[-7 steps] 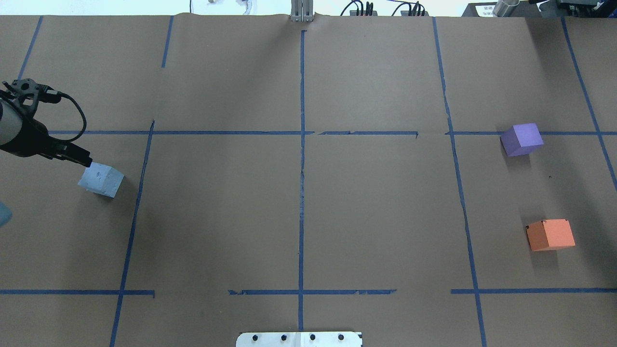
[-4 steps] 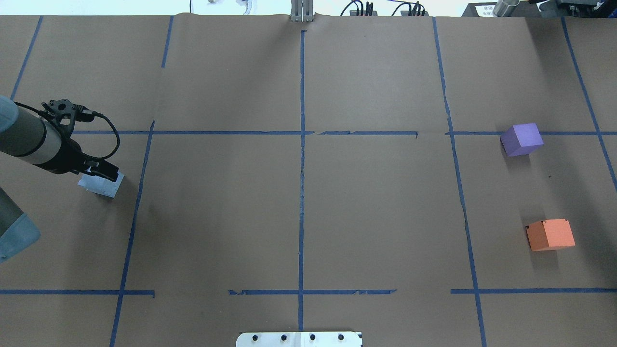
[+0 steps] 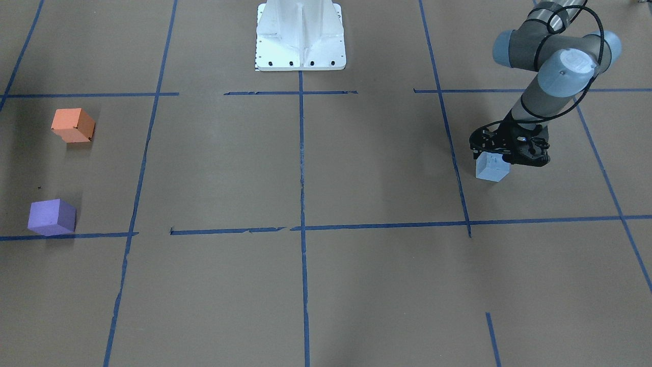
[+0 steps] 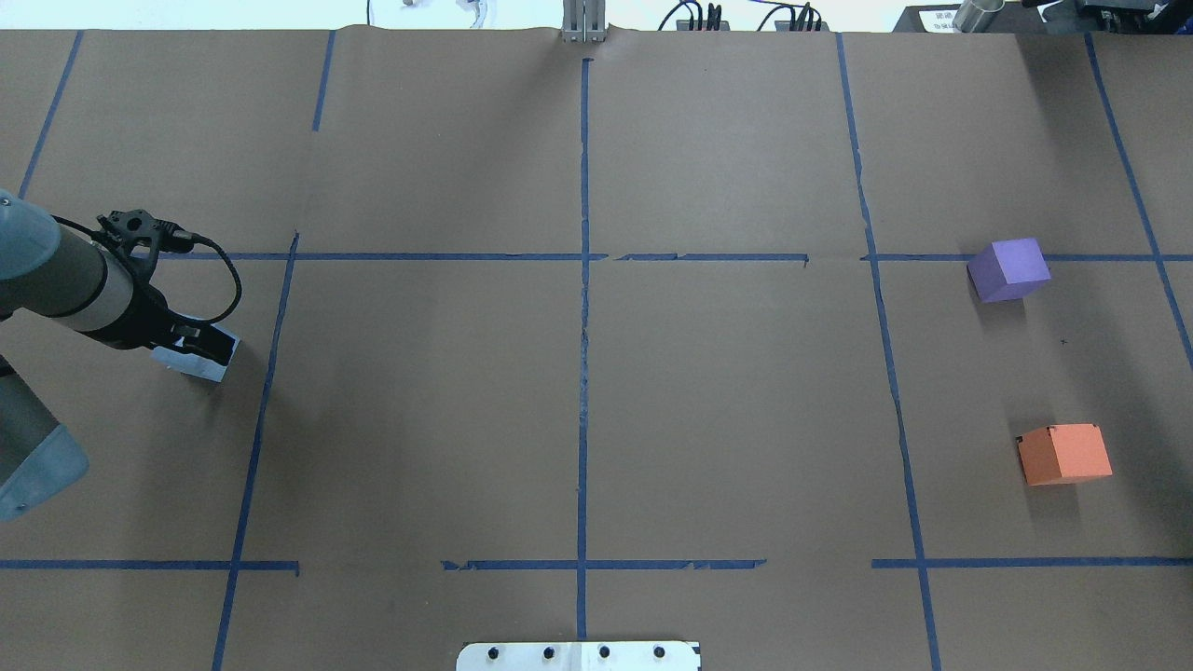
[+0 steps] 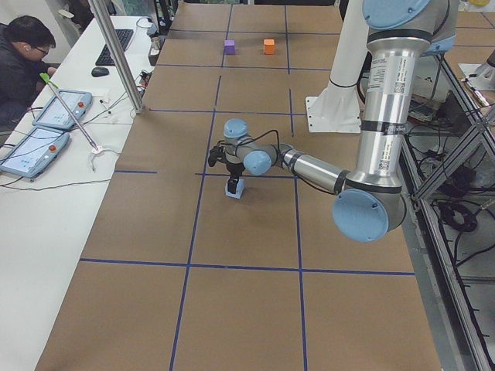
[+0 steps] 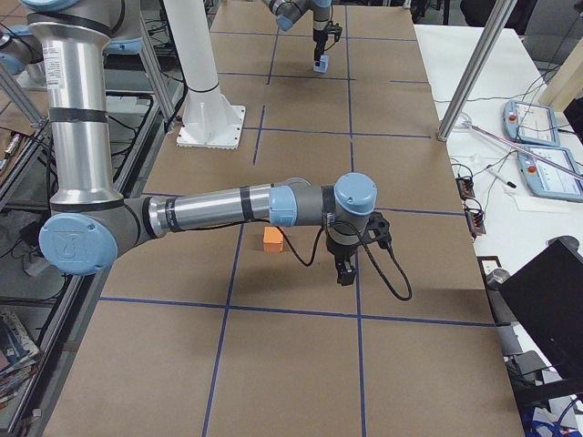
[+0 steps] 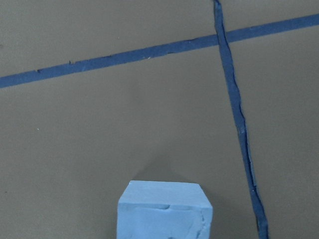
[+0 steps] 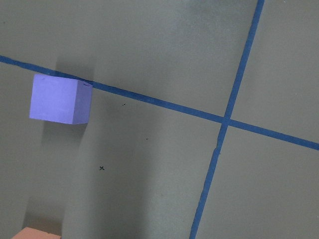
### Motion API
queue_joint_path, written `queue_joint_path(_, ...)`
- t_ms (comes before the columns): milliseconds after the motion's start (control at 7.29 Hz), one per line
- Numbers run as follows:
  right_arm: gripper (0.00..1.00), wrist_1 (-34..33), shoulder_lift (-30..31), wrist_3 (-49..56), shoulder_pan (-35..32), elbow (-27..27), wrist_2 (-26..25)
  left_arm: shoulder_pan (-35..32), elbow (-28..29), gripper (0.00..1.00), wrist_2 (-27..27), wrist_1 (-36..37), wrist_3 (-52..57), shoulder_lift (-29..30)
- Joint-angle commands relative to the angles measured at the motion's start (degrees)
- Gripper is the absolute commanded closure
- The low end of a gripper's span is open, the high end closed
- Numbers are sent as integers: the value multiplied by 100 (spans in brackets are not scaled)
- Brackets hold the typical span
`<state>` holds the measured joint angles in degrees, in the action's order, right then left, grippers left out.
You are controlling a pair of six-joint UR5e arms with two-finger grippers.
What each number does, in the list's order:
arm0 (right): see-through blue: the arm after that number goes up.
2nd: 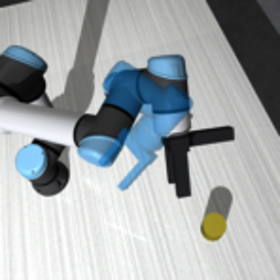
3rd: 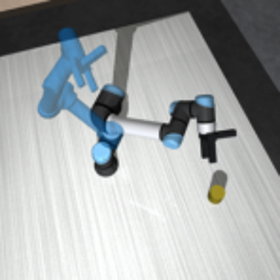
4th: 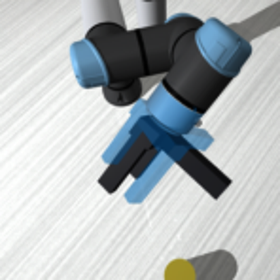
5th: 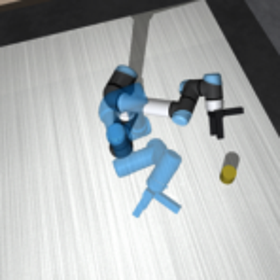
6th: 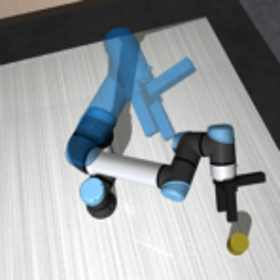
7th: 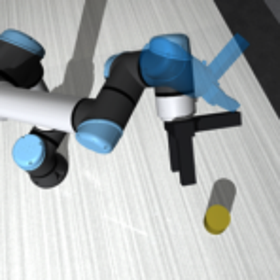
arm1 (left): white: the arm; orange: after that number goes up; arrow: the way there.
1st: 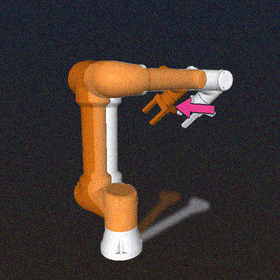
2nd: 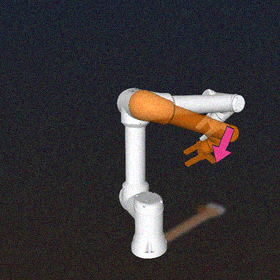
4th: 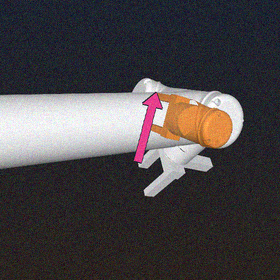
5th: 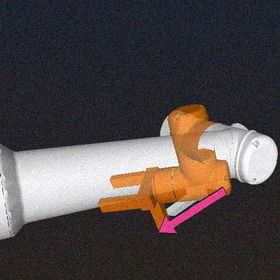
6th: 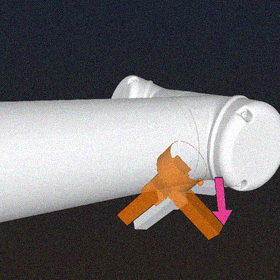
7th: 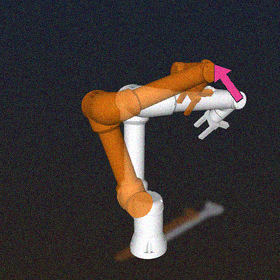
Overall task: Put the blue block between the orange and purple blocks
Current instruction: 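Close the left gripper on the light blue cube, then carry the light blue cube with the left gripper toward the table center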
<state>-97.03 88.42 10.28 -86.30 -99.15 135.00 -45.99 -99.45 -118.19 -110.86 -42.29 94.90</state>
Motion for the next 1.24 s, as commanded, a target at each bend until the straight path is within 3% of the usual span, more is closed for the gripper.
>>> queue_joint_path(0,0,0,0,0,-1,-8,0,152,319,0,-2,-15,2,211)
queue_joint_path(137,0,0,9,0,-1,-8,0,152,425,5,-2,-15,2,308)
queue_joint_path(275,0,0,9,0,-1,-8,0,135,331,48,-55,11,-7,301)
queue_joint_path(412,0,0,9,0,-1,-8,0,100,286,75,-64,38,-16,309)
queue_joint_path(824,0,0,9,0,-1,-8,0,55,163,76,-73,186,-758,808)
queue_joint_path(1098,0,0,17,0,-1,-8,0,247,206,74,-38,1411,-1681,2103)
